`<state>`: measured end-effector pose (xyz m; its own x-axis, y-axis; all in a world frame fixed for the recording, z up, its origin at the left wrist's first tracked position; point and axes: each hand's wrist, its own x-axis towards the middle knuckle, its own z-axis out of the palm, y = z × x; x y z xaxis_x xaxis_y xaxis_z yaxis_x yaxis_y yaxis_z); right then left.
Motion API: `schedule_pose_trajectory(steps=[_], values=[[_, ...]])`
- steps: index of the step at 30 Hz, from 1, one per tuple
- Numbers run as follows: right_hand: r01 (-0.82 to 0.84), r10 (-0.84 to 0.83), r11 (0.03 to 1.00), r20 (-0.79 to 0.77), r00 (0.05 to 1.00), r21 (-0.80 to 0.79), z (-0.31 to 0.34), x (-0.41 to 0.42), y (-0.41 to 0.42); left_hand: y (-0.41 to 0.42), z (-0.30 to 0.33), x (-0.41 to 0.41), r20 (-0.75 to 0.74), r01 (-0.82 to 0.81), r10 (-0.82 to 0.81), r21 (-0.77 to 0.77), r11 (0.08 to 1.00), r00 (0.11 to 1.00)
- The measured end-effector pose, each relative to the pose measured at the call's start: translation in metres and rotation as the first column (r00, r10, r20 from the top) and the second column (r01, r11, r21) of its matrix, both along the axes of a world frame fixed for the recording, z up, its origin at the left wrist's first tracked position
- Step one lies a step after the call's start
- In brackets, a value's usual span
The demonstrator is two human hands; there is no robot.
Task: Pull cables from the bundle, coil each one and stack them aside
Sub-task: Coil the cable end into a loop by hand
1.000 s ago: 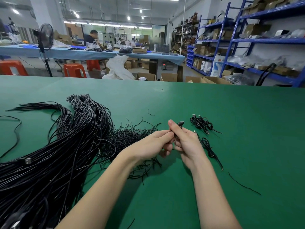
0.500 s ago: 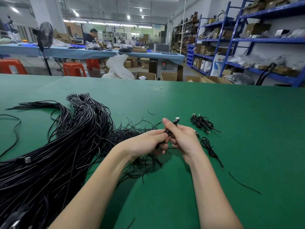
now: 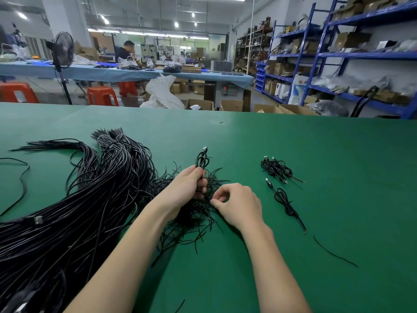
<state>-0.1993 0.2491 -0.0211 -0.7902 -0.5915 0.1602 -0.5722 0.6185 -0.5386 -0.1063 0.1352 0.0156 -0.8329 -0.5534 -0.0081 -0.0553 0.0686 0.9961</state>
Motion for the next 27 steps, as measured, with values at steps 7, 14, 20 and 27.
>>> schedule_pose_trajectory(steps=[7,14,20,27], values=[[-0.042,0.038,0.998,0.074,0.997,0.052,0.012,-0.009,0.011,-0.003,-0.005,-0.002,0.017,-0.039,0.041,-0.126,0.991,0.999],[-0.062,0.061,0.994,0.019,0.998,0.093,0.015,-0.006,0.013,-0.007,-0.006,-0.003,-0.002,-0.063,0.063,-0.132,0.989,0.998],[-0.029,0.029,1.000,0.061,0.998,-0.007,0.008,-0.011,0.013,-0.011,-0.006,-0.001,-0.010,-0.068,0.068,-0.121,0.990,0.998],[-0.017,0.072,0.975,0.244,0.967,-0.220,0.006,-0.019,0.023,-0.008,-0.005,-0.001,-0.002,-0.054,0.055,-0.122,0.991,0.999]])
